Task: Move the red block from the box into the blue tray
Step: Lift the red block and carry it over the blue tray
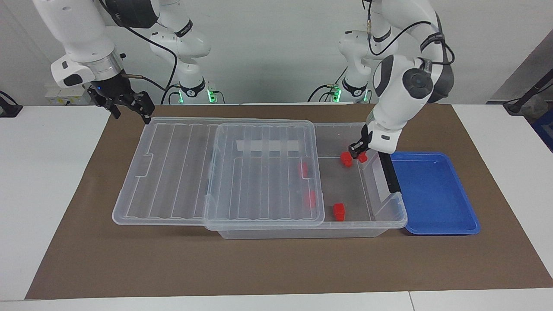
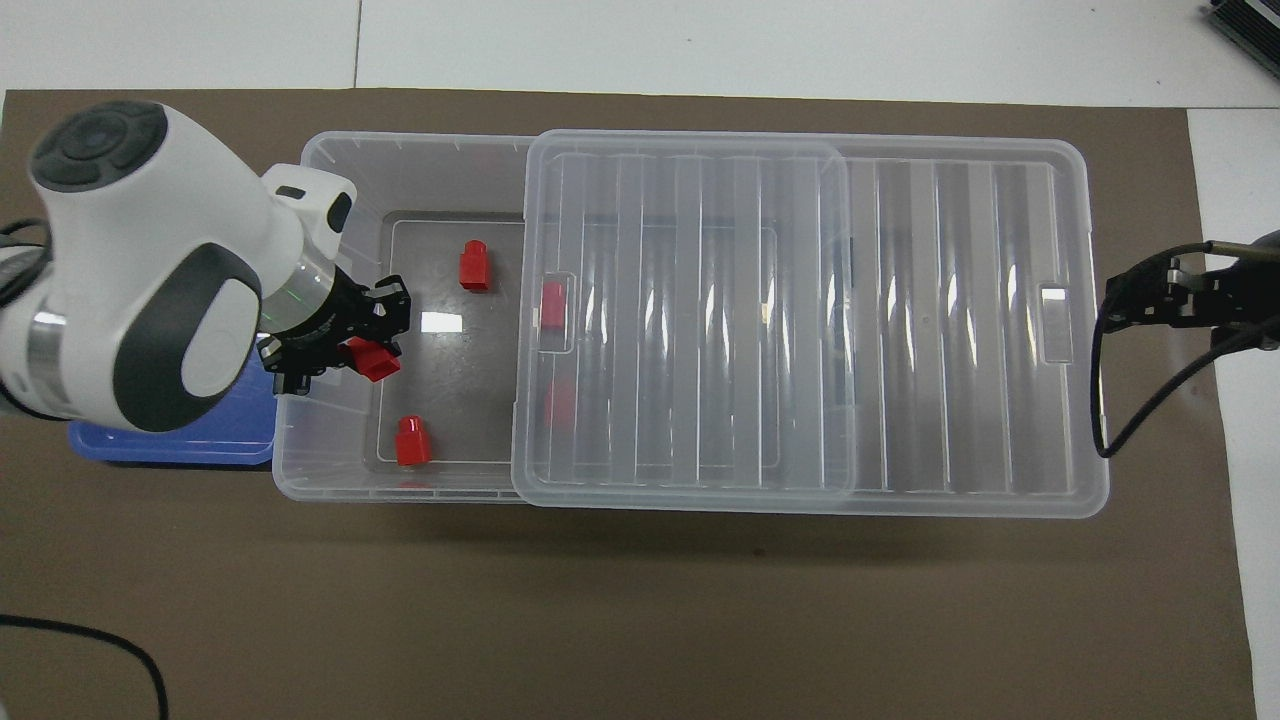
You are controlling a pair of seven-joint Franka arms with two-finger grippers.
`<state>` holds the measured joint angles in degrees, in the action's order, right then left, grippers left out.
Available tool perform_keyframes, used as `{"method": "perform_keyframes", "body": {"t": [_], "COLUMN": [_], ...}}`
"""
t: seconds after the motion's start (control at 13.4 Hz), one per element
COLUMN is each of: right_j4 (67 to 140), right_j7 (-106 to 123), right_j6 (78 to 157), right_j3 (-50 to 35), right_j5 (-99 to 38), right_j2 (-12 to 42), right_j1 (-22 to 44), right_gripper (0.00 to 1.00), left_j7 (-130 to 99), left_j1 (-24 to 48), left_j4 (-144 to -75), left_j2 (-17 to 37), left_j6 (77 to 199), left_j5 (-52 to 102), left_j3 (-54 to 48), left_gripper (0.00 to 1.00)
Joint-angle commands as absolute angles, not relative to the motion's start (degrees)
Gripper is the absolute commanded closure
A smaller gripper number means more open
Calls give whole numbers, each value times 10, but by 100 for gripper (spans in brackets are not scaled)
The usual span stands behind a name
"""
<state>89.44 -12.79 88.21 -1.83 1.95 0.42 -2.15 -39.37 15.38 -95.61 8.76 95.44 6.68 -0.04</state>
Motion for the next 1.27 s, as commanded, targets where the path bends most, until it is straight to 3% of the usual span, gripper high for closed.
{"method": "perform_keyframes", "body": {"t": [0.0, 0.45, 0.82, 1.2], "right_j4": [942, 1063, 1101, 1128], "right_j7": [-102, -83, -43, -40], "right_j6": [935, 1091, 1160, 1190], "right_j3": [-19, -19, -18, -19], "right_j5": [8, 8, 8, 2], "right_j2": [-11, -20, 1, 10], "right_j1": [-47, -105, -112, -115], "right_gripper": [100, 100, 100, 100], "left_j7": [-378, -73, 24, 69], "left_j1": [126, 7, -18, -70], "left_j4": [-897, -910, -1045, -1112], "left_j2": [94, 72, 34, 38], "left_j6": [866, 896, 1041, 1173], "left_j5": [74, 69, 9, 5], "left_j3": [-1, -1, 1, 1], "left_gripper": [100, 100, 100, 100]}}
